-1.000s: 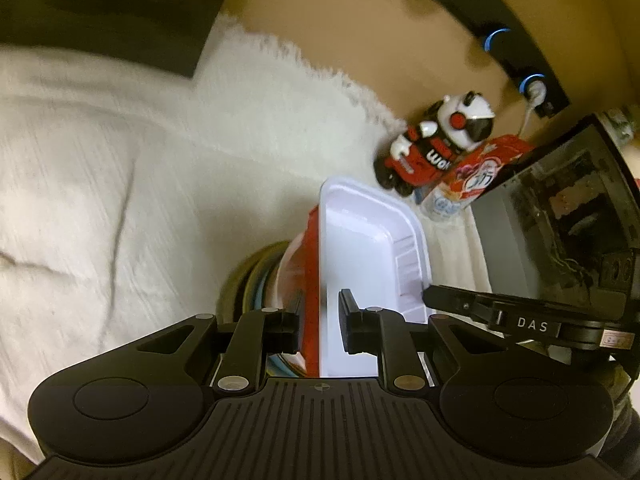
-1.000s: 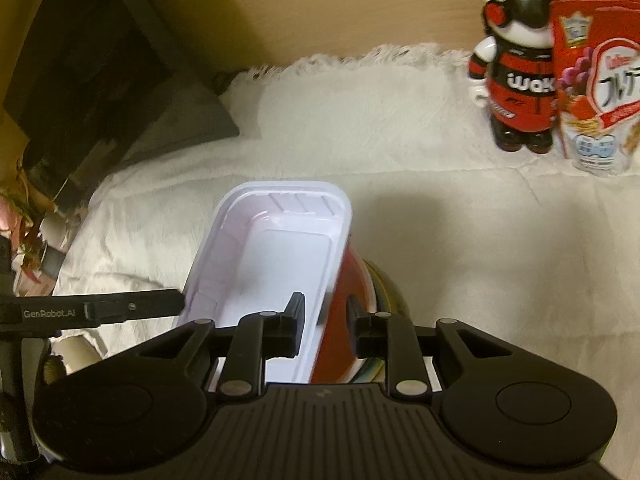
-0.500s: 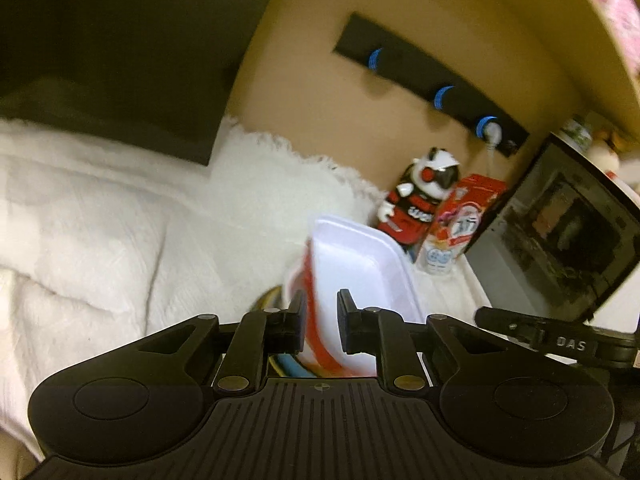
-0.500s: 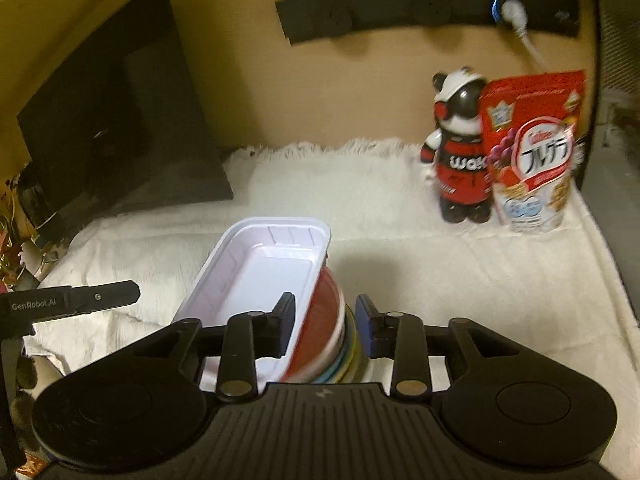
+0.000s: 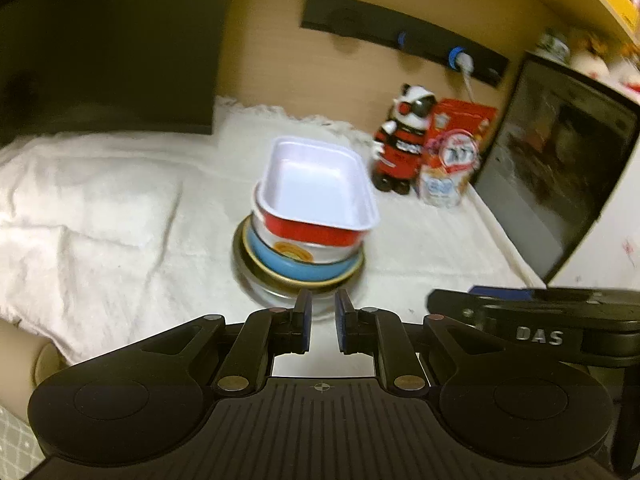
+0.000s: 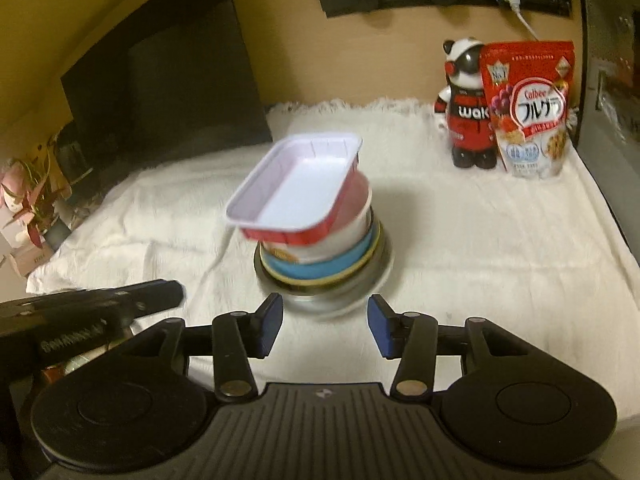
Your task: Organize plates and bowls
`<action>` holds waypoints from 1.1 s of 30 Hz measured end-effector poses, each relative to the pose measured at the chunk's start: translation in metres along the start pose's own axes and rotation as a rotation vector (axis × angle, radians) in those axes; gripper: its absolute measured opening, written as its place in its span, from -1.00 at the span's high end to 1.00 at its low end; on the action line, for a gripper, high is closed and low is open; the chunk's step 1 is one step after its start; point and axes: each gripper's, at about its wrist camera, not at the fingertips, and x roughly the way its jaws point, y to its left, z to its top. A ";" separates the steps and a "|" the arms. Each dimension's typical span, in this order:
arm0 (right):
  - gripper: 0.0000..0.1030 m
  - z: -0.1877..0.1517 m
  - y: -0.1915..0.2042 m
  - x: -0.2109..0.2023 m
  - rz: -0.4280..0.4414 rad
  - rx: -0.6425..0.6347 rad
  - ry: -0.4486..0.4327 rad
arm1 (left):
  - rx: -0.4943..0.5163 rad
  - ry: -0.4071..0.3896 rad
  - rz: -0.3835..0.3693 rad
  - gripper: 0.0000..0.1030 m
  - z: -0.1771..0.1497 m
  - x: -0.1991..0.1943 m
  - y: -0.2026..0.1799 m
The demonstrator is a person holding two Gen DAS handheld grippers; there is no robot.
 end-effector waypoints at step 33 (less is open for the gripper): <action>0.03 -0.022 0.016 0.003 -0.074 0.048 0.115 | 0.053 0.150 0.056 0.71 -0.011 -0.002 -0.004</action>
